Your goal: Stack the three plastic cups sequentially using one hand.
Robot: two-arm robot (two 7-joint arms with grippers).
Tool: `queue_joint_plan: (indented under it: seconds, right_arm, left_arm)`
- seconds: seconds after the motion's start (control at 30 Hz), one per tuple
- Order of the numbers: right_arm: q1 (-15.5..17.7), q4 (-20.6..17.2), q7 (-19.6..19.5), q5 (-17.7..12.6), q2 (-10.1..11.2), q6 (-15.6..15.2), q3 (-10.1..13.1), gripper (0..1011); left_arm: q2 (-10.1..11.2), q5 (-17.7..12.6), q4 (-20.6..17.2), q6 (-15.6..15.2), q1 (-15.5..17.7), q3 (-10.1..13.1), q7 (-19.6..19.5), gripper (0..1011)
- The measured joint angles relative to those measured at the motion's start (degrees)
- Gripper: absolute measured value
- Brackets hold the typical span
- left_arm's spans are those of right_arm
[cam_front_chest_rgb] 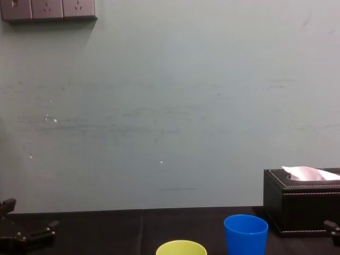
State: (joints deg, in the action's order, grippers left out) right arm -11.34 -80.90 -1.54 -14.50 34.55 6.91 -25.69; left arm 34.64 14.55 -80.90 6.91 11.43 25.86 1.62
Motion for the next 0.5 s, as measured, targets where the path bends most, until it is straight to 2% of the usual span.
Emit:
queue_joint_plan:
  seconds: [0.27, 0.5]
  right_arm:
    - [1.2, -1.0, 2.0, -0.7, -0.2, -0.2, 1.6, 1003]
    - [4.1, -5.4, 3.4, -1.0, 1.5, -0.4, 3.7, 1003]
  left_arm:
    - [0.0, 0.0, 0.0, 0.0, 0.0, 0.0, 0.0, 1010]
    - [0.0, 0.0, 0.0, 0.0, 0.0, 0.0, 0.0, 1010]
